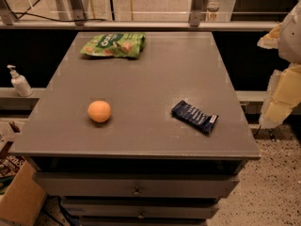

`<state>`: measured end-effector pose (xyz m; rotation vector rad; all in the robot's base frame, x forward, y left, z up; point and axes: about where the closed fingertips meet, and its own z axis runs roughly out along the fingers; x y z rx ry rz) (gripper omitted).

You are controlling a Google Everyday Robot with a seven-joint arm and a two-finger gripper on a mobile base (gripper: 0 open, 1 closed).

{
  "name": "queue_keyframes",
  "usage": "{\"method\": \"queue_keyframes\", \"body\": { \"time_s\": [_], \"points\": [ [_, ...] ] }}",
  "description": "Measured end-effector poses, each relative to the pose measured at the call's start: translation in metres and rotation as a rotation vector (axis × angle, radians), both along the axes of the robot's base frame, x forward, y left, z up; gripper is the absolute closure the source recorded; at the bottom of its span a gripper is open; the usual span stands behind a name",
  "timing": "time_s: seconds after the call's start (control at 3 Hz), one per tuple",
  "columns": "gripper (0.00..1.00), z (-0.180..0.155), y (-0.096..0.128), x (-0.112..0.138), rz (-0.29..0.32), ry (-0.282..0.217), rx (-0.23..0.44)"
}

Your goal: Move rxbar blueberry near green rice chip bag

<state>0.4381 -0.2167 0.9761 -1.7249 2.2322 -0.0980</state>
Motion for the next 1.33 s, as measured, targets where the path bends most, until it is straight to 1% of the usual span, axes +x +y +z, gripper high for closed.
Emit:
{"method": "queue_keyframes", "body": {
  "time_s": [0.33,0.67,1.0,1.33],
  "points": [
    [0.0,0.0,0.0,0.0,0.0,0.0,0.0],
    [0.0,-0.008,0.008,0.006,-0.02,-0.015,0.007],
    [0.0,-0.028,0.022,0.02,-0.044,-0.019,0.055],
    [0.0,-0.055,0.033,0.04,-0.068,-0.012,0.105]
  ]
}}
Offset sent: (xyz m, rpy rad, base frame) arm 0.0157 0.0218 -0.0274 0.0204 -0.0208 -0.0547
